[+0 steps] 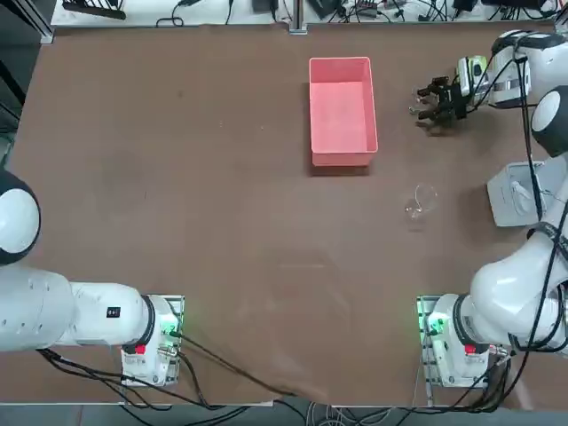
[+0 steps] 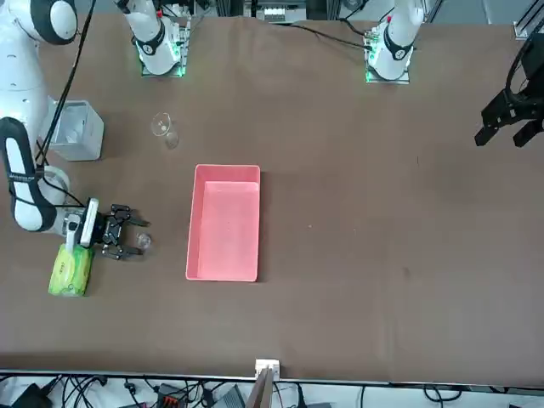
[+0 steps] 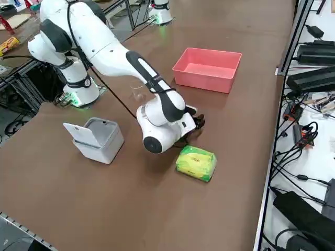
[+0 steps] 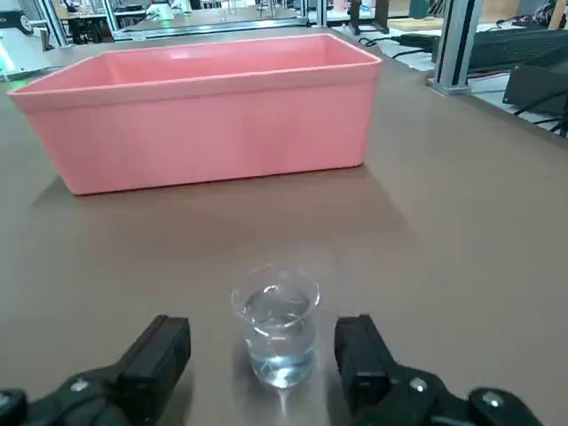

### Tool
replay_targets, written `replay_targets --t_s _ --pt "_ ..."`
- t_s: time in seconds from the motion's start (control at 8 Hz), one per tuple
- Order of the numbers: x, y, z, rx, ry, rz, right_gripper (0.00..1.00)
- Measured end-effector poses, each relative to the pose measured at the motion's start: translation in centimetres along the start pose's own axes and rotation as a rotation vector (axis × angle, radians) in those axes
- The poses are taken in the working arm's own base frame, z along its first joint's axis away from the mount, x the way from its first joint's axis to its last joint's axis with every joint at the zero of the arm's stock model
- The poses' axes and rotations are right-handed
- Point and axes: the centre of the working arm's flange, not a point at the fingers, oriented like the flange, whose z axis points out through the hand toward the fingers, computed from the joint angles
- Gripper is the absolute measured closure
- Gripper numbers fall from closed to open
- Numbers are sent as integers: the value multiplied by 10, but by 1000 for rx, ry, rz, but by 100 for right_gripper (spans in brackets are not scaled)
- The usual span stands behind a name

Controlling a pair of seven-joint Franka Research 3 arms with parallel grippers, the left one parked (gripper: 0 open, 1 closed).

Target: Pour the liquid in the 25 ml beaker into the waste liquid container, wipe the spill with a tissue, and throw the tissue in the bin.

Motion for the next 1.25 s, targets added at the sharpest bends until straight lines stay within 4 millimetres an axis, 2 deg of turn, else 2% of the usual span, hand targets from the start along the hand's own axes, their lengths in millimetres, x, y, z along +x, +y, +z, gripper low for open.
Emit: replay_targets --t_s 1.12,1.25 --pt "3 1 16 11 7 -1 0" --pt "5 2 17 11 9 -2 3"
